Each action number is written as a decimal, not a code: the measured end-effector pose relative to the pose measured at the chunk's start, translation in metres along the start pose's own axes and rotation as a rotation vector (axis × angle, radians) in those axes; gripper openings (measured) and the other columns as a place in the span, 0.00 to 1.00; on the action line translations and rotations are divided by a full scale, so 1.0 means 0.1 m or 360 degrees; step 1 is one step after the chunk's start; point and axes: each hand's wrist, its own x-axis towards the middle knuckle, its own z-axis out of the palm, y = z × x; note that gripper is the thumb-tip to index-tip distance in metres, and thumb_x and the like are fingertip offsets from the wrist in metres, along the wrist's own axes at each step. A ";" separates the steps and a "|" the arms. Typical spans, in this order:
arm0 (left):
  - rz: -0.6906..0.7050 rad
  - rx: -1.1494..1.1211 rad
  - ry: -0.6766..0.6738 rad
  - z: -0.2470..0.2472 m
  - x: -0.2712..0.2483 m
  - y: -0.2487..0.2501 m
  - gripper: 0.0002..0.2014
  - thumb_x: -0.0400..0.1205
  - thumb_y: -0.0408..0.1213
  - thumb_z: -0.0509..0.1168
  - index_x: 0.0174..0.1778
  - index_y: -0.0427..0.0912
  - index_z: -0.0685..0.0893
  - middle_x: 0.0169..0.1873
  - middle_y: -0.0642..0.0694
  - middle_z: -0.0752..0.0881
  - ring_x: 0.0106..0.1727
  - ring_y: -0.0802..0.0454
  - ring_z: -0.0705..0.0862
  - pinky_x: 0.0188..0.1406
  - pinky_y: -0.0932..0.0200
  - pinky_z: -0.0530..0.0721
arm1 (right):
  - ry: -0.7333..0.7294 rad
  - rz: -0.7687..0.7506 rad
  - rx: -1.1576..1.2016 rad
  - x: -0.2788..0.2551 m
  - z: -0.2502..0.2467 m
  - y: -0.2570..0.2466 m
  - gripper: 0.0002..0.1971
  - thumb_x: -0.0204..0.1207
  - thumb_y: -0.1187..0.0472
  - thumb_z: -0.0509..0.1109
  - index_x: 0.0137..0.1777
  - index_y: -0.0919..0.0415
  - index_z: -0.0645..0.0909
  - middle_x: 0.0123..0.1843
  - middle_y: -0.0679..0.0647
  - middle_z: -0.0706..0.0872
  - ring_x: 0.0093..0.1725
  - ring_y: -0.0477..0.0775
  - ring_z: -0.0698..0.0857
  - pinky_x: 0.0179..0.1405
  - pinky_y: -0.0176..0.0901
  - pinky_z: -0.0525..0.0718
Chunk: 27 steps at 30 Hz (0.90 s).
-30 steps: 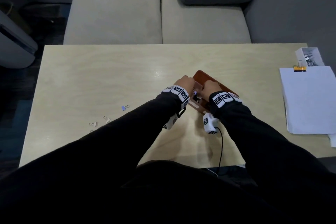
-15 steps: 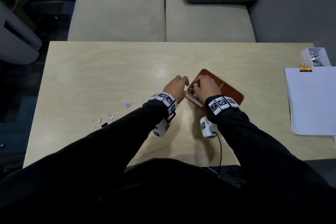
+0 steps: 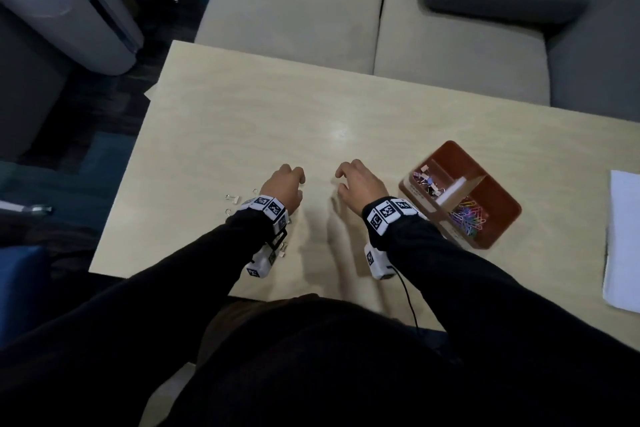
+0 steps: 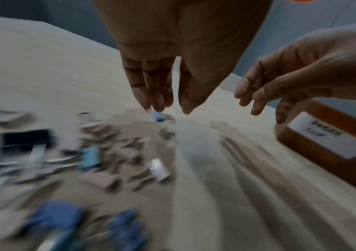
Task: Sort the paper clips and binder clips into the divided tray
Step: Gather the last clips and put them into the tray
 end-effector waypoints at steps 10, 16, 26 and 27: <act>-0.0055 -0.0020 0.0042 0.08 -0.32 -0.69 0.17 0.79 0.35 0.66 0.64 0.44 0.79 0.56 0.37 0.74 0.51 0.36 0.79 0.50 0.44 0.83 | -0.0316 -0.0313 -0.0269 0.31 0.58 -0.52 0.25 0.79 0.69 0.59 0.75 0.53 0.70 0.73 0.56 0.72 0.66 0.62 0.76 0.53 0.55 0.81; -0.0003 -0.0084 0.0003 0.13 -0.37 -0.65 0.09 0.78 0.31 0.66 0.53 0.40 0.77 0.51 0.37 0.71 0.45 0.37 0.79 0.44 0.45 0.83 | -0.0371 -0.0473 -0.0547 0.35 0.74 -0.71 0.16 0.83 0.68 0.57 0.70 0.65 0.72 0.70 0.61 0.71 0.69 0.65 0.71 0.56 0.54 0.79; -0.0057 -0.0199 0.0008 0.14 -0.32 -0.70 0.09 0.79 0.27 0.65 0.53 0.37 0.75 0.53 0.35 0.73 0.39 0.38 0.80 0.38 0.50 0.80 | -0.0392 -0.0166 -0.0378 0.29 0.77 -0.65 0.17 0.78 0.70 0.61 0.68 0.67 0.69 0.62 0.66 0.76 0.52 0.71 0.84 0.44 0.54 0.79; -0.0069 -0.0229 0.0011 0.14 -0.31 -0.70 0.11 0.78 0.26 0.66 0.53 0.38 0.74 0.52 0.35 0.73 0.36 0.39 0.79 0.38 0.49 0.80 | -0.0366 -0.0126 -0.0313 0.29 0.76 -0.64 0.17 0.77 0.69 0.62 0.65 0.67 0.70 0.61 0.66 0.77 0.51 0.71 0.84 0.44 0.54 0.79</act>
